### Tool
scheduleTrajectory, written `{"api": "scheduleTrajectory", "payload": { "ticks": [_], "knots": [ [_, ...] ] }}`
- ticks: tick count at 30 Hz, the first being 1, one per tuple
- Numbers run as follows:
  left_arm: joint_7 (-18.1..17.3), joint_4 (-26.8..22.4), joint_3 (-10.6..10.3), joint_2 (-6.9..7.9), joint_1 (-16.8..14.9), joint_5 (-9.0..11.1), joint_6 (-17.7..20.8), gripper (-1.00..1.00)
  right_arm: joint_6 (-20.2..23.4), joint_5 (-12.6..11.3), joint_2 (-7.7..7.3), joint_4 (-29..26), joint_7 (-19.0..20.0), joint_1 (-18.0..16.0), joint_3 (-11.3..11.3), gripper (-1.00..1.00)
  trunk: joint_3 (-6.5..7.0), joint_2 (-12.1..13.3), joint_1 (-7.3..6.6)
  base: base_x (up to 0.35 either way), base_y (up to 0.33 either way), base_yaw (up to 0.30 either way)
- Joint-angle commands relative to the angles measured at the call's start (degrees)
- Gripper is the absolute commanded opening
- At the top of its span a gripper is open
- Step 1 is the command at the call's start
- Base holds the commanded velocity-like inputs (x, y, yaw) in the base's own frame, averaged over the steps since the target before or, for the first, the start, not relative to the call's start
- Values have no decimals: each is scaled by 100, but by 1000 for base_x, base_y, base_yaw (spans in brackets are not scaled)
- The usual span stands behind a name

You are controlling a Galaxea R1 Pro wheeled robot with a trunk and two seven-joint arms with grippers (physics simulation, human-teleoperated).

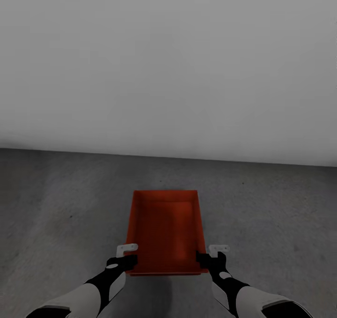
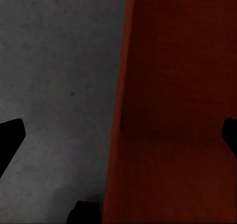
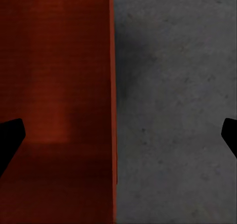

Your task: Move the two storage containers from the living room to the garage. In the garage, place one container on the floor and stack the other container on top of it (either order is fine).

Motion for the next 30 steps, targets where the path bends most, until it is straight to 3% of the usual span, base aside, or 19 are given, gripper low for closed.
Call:
{"api": "scheduleTrajectory", "payload": {
  "ticks": [1,21,27,30],
  "knots": [
    [10,6,-16,-1,-3,60,-25,100,-32,-58,3,18,-8,-7,50,100,15,39,-23,0,0,0],
    [4,44,-47,-2,-3,-34,-53,100,-32,-58,3,18,-8,-7,49,100,374,842,-462,0,0,0],
    [1,67,-66,-6,-3,-254,-44,100,-32,-58,3,18,-8,-7,49,100,482,1082,-594,0,0,0],
    [1,77,-68,-7,-3,-469,-46,100,-32,-58,3,18,-8,-7,49,100,536,1203,-660,0,0,0]
  ]
}}
